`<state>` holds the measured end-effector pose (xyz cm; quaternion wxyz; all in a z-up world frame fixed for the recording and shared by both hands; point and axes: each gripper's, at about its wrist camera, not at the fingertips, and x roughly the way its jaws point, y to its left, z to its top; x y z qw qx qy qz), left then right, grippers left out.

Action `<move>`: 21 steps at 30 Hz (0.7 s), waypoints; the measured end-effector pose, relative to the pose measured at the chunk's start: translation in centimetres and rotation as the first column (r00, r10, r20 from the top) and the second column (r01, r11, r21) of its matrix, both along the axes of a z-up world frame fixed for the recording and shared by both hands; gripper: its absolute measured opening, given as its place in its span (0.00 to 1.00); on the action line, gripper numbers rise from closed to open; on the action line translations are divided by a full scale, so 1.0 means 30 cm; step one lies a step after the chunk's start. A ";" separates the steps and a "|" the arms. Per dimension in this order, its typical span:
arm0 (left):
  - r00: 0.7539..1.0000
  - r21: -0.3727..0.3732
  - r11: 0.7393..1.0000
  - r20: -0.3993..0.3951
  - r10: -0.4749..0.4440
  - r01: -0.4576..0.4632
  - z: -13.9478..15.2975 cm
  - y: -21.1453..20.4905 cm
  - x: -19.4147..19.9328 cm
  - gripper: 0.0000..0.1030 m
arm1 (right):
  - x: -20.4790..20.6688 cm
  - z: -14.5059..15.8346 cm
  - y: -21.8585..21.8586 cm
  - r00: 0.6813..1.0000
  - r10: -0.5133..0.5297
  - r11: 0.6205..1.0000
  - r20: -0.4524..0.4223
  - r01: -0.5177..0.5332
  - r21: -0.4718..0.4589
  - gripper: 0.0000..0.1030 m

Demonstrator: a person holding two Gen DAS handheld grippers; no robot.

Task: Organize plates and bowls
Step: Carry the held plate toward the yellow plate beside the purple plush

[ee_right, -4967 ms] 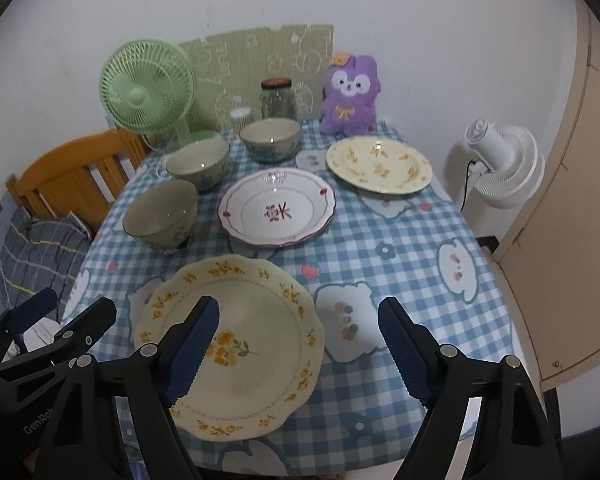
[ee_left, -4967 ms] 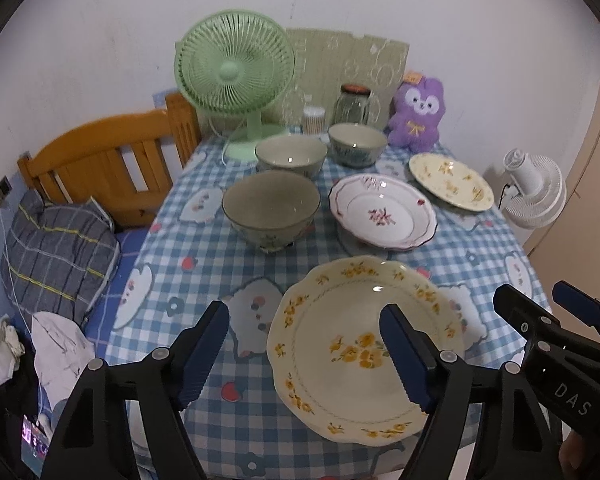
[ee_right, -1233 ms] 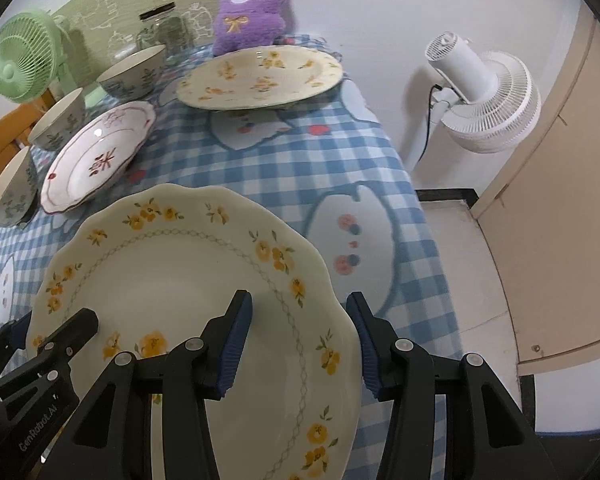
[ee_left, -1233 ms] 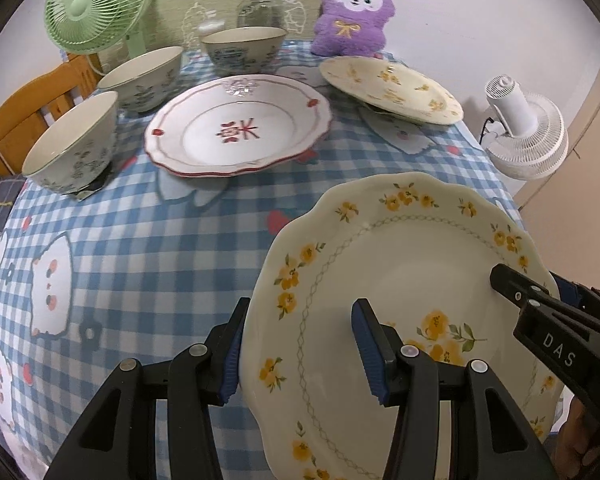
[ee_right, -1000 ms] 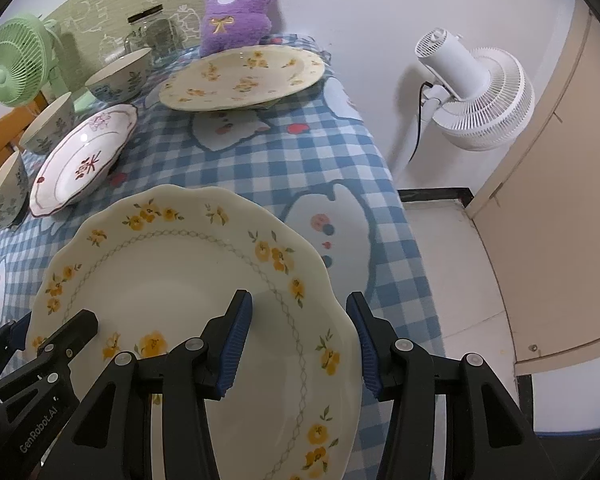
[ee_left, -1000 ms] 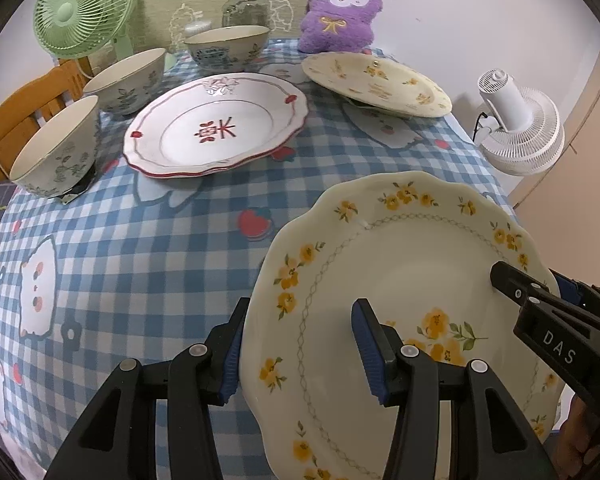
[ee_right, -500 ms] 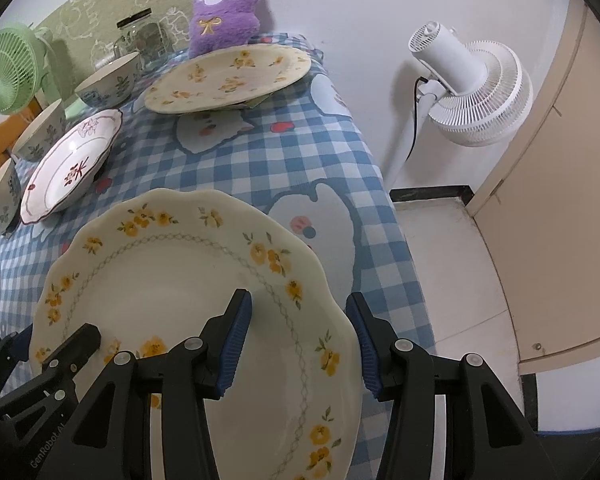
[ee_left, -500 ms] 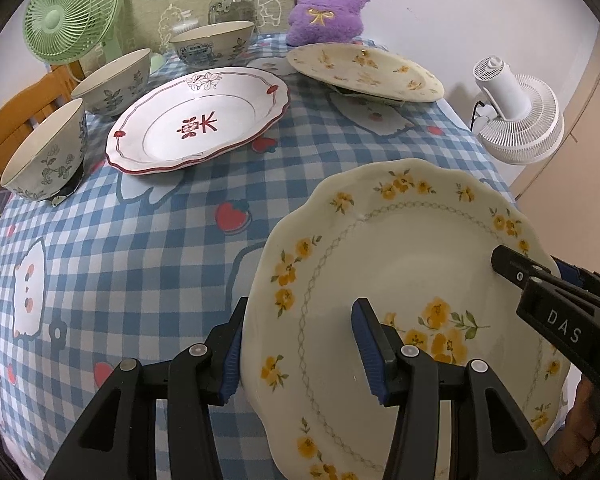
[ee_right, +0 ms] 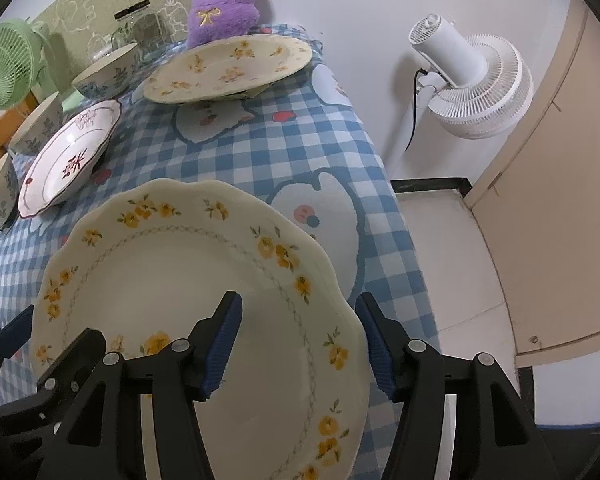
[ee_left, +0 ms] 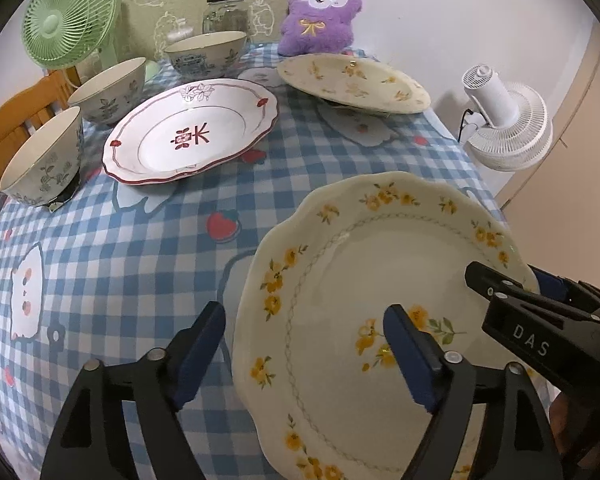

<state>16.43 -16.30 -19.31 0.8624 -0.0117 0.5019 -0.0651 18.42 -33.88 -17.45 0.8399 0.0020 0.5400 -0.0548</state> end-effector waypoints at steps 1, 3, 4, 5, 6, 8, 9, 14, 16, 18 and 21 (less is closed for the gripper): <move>1.000 -0.004 1.000 0.000 -0.003 0.003 0.006 0.000 -0.001 0.81 | -0.002 0.010 0.002 1.000 -0.008 1.000 0.009 0.008 -0.001 0.61; 1.000 -0.001 1.000 0.006 -0.006 0.006 0.022 0.001 -0.003 0.83 | -0.007 0.028 0.004 1.000 -0.020 1.000 0.024 0.020 0.002 0.61; 1.000 -0.001 1.000 0.011 -0.008 0.008 0.031 0.001 -0.004 0.84 | -0.008 0.039 0.004 0.999 -0.022 1.000 0.031 0.022 0.004 0.61; 1.000 -0.001 1.000 0.017 -0.010 0.010 0.043 0.002 -0.006 0.85 | -0.010 0.048 0.006 0.999 -0.021 1.000 0.038 0.020 0.006 0.61; 1.000 0.001 1.000 0.024 -0.011 0.011 0.053 0.002 -0.008 0.87 | -0.012 0.062 0.011 0.999 -0.015 1.000 0.049 0.014 0.012 0.61; 0.999 0.007 1.000 0.037 -0.012 0.012 0.076 0.004 -0.013 0.88 | -0.015 0.092 0.025 0.998 0.001 1.000 0.070 -0.003 0.018 0.61; 0.999 0.011 1.000 0.039 -0.011 0.011 0.083 0.004 -0.013 0.88 | -0.017 0.102 0.031 0.997 0.005 1.000 0.077 -0.006 0.017 0.61; 0.998 0.017 1.000 0.061 -0.004 0.003 0.138 0.009 -0.028 0.89 | -0.029 0.166 0.052 0.993 0.025 0.999 0.112 -0.028 0.030 0.61; 0.997 0.021 1.000 0.077 -0.006 0.005 0.164 0.006 -0.035 0.89 | -0.038 0.196 0.056 0.991 0.030 0.999 0.129 -0.036 0.040 0.62; 0.996 0.024 1.000 0.088 -0.005 0.003 0.191 0.001 -0.043 0.89 | -0.046 0.227 0.059 0.989 0.035 0.998 0.143 -0.042 0.044 0.62; 0.994 0.020 1.000 0.105 0.007 -0.009 0.232 -0.004 -0.057 0.89 | -0.052 0.267 0.061 0.985 0.049 0.997 0.163 -0.058 0.053 0.67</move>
